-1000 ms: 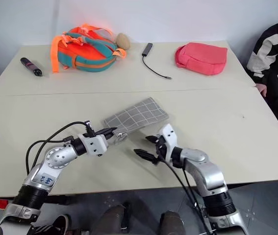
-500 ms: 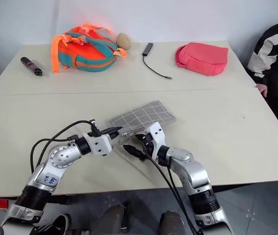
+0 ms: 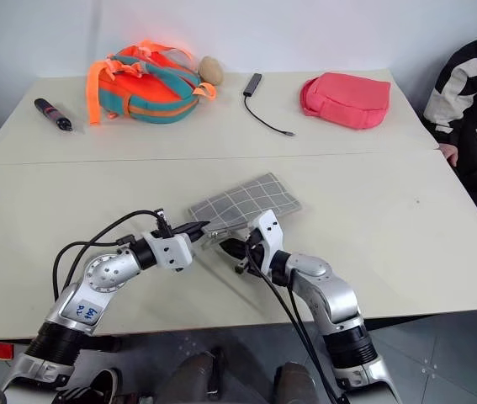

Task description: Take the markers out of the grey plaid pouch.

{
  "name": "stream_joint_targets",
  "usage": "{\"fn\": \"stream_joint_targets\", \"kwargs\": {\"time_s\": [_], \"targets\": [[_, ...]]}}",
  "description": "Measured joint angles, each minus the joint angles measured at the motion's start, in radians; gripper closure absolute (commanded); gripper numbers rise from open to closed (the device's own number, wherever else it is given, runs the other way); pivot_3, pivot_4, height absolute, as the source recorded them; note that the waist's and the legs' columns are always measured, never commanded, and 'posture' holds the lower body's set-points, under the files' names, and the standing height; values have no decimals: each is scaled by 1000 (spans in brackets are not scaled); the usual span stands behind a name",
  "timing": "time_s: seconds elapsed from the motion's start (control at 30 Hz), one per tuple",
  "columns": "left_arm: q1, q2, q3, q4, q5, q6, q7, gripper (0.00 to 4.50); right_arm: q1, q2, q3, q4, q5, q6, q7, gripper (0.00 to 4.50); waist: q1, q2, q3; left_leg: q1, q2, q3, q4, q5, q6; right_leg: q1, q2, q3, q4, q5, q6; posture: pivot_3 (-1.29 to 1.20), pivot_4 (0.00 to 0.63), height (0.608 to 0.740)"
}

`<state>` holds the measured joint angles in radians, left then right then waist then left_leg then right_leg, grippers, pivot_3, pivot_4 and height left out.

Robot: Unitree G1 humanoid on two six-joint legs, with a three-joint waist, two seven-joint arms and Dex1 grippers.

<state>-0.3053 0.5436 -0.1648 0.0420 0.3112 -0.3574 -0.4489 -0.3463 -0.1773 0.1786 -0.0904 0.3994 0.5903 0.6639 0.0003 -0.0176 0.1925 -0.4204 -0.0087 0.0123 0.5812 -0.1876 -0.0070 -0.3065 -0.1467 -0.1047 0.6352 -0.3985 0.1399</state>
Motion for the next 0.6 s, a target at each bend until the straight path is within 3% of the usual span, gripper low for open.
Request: {"fn": "stream_joint_targets", "kwargs": {"time_s": [0.23,0.33,0.57,0.6], "targets": [[0,0,0,0,2,1,1,4500,14,-36,-30,-17,33,29,21,4491,0,0,0,0,0,0,0,0,0,0,0,0,0,0,0,0,150,740],[-1,-1,0,0,2,9,0,4500,24,-33,-26,-29,45,46,23,3677,0,0,0,0,0,0,0,0,0,0,0,0,0,0,0,0,150,740],[-26,-2,0,-2,1,20,-14,4500,32,-28,-19,-34,54,68,23,1315,0,0,0,0,0,0,0,0,0,0,0,0,0,0,0,0,150,740],[-29,-2,0,-3,0,22,-17,4500,30,-28,-19,-34,54,67,23,1315,0,0,0,0,0,0,0,0,0,0,0,0,0,0,0,0,150,740]]}}
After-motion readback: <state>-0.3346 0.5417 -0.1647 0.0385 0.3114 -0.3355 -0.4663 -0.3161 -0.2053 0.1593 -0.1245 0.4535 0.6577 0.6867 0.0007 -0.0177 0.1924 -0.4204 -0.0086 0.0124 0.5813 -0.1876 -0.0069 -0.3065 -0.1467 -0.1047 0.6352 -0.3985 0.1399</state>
